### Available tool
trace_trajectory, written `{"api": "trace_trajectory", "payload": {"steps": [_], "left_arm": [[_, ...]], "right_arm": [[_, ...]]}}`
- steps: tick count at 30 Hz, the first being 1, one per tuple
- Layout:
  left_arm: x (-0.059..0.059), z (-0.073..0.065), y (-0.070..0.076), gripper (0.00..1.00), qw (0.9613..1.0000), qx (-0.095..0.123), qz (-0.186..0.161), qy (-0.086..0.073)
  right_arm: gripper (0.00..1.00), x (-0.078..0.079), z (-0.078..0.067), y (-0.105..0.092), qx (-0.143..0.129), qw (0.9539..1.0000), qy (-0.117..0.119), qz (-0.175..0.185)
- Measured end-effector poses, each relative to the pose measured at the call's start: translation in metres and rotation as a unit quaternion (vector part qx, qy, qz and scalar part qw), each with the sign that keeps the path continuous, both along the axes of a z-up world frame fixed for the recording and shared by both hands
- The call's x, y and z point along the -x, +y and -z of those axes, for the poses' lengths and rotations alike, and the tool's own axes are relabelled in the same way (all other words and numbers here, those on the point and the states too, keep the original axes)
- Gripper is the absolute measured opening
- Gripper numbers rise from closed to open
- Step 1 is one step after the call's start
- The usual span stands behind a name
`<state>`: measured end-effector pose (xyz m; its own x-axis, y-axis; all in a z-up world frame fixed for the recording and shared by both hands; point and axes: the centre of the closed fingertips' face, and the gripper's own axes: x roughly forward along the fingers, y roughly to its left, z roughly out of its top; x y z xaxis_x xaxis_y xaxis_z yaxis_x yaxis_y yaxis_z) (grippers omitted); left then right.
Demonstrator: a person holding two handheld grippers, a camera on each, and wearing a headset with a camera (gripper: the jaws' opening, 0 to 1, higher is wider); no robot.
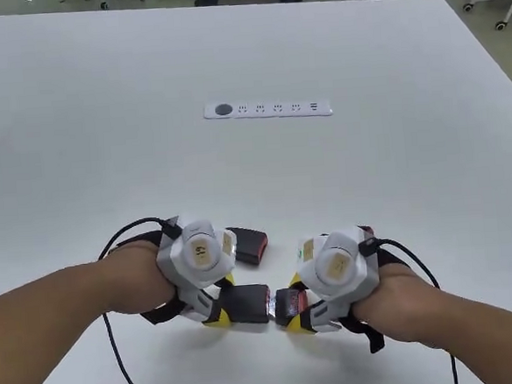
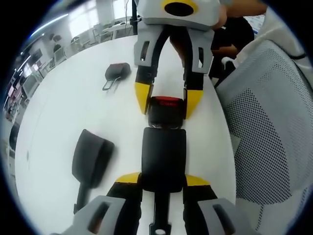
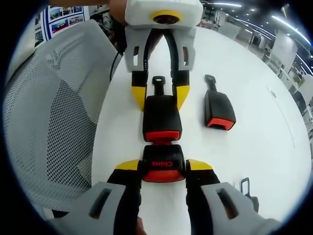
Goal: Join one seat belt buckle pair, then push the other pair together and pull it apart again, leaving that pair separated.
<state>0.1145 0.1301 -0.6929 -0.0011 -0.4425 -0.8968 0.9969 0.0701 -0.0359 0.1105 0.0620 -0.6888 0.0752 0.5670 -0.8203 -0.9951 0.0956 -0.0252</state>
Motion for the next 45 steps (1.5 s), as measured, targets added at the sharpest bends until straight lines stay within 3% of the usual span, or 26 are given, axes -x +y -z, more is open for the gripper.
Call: {"api": "trace_trajectory", "payload": {"steps": [7,9,12,17,19,21,25,28,32,36,39,45], "left_arm": [[0.004,-0.01,0.0,0.36,0.9997,0.003,-0.022,-0.008],[0.001,-0.016,0.004,0.38,0.9994,-0.004,-0.029,-0.016],[-0.004,-0.03,0.003,0.38,0.999,0.004,-0.034,-0.028],[-0.012,-0.045,-0.003,0.38,0.9985,0.015,-0.037,-0.039],[-0.016,-0.05,-0.006,0.38,0.9983,0.01,-0.037,-0.044],[-0.025,-0.049,-0.005,0.38,0.9979,0.002,-0.03,-0.057],[-0.037,-0.051,-0.009,0.39,0.9977,0.005,-0.029,-0.061],[-0.054,-0.05,-0.004,0.39,0.9973,-0.001,-0.029,-0.068],[-0.071,-0.05,-0.001,0.39,0.9965,0.002,-0.035,-0.075],[-0.088,-0.043,0.004,0.38,0.9965,0.002,-0.043,-0.072],[-0.091,-0.039,0.0,0.38,0.9972,0.003,-0.035,-0.066],[-0.11,-0.025,0.007,0.39,0.9969,-0.001,-0.033,-0.071]], "right_arm": [[0.32,0.003,-0.015,-0.003,-0.024,0.9997,0.0,-0.009],[0.32,0.004,-0.022,-0.008,-0.025,0.9996,-0.003,-0.011],[0.32,0.003,-0.03,-0.014,-0.03,0.9995,-0.006,-0.009],[0.32,-0.009,-0.035,-0.024,-0.033,0.9993,-0.015,-0.007],[0.32,-0.016,-0.037,-0.027,-0.033,0.9993,-0.019,-0.004],[0.32,-0.02,-0.043,-0.031,-0.032,0.9992,-0.024,0.001],[0.33,-0.037,-0.041,-0.043,-0.027,0.9992,-0.026,0.011],[0.38,-0.049,-0.039,-0.055,-0.014,0.9991,-0.032,0.024],[0.34,-0.058,-0.039,-0.07,-0.009,0.9991,-0.027,0.032],[0.32,-0.072,-0.034,-0.082,-0.007,0.9988,-0.021,0.044],[0.32,-0.078,-0.033,-0.088,-0.001,0.9988,-0.022,0.045],[0.33,-0.094,-0.028,-0.107,0.007,0.998,-0.024,0.058]]}}
